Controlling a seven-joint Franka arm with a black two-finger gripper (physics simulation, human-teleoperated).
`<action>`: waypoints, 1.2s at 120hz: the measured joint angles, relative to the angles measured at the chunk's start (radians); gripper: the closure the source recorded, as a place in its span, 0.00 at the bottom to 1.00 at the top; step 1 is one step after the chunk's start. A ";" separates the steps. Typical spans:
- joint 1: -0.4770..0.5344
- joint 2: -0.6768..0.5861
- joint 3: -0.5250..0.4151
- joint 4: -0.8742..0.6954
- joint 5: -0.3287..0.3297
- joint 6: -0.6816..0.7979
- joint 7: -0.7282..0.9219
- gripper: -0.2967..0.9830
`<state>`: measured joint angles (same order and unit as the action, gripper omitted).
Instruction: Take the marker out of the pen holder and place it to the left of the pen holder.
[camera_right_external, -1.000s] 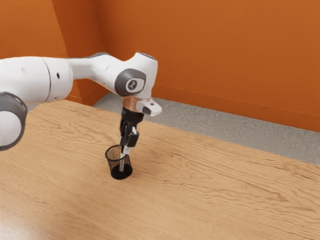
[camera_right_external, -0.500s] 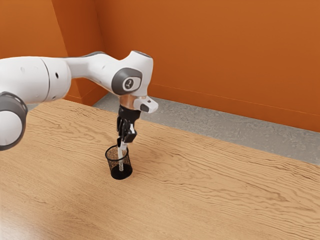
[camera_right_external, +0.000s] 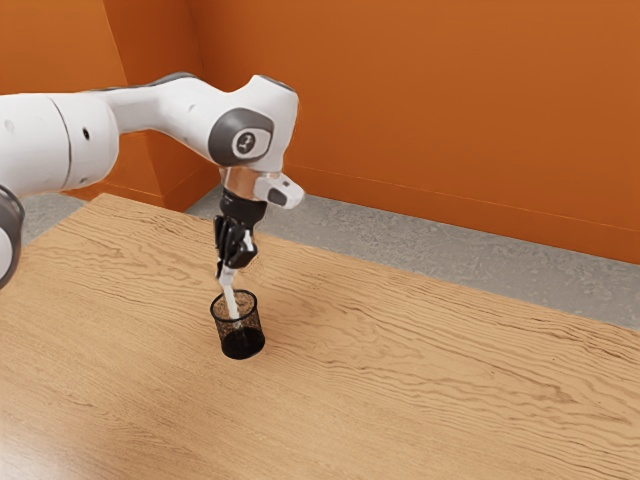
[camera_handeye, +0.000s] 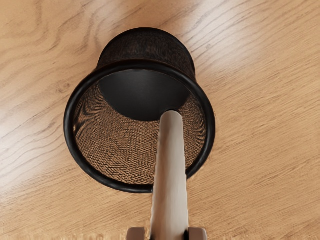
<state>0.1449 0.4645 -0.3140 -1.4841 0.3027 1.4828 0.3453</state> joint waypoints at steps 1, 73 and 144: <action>0.000 -0.011 0.000 -0.005 0.000 -0.001 -0.001 0.83; 0.239 -0.112 0.000 -0.118 -0.018 -0.346 -0.058 0.85; 0.376 0.058 -0.095 -0.036 -0.015 -0.487 -0.152 0.36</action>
<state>0.5212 0.5222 -0.4093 -1.5205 0.2881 0.9955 0.1937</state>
